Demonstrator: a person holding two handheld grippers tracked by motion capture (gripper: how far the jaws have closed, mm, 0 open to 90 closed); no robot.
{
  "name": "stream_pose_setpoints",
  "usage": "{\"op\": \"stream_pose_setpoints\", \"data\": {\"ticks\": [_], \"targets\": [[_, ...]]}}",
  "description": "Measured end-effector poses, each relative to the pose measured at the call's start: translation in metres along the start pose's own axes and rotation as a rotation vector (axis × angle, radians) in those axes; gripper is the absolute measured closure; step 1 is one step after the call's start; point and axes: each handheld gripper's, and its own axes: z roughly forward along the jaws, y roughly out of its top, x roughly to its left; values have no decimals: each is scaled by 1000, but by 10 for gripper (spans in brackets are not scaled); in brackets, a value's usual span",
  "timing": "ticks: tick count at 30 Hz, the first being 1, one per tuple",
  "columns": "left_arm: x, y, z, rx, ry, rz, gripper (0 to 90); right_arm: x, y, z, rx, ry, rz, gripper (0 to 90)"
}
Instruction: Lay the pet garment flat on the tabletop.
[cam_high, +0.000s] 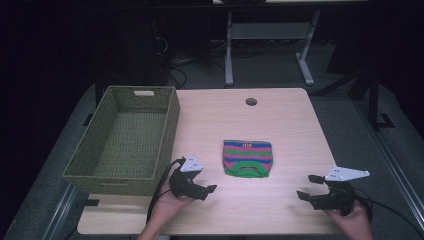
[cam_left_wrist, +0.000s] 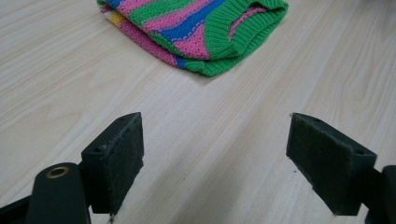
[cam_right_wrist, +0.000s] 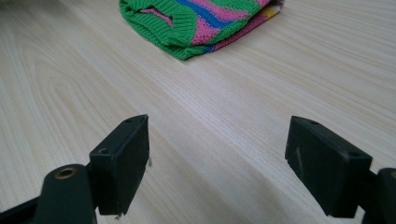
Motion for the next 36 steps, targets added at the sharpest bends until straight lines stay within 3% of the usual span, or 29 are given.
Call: {"op": "stream_pose_setpoints", "data": {"ticks": [10, 22, 27, 31, 36], "targets": [[0, -1, -1, 5, 4, 9, 185, 2, 4, 4, 11, 4, -5, 213], [1, -1, 2, 11, 2, 7, 186, 4, 23, 19, 38, 37, -9, 254], [1, -1, 0, 3, 5, 6, 189, 2, 32, 25, 59, 54, -4, 360], [2, -1, 2, 14, 3, 2, 190, -1, 44, 31, 39, 80, -15, 562], [0, -1, 2, 11, 3, 8, 194, -5, 66, 45, 72, 81, -14, 765]]}}
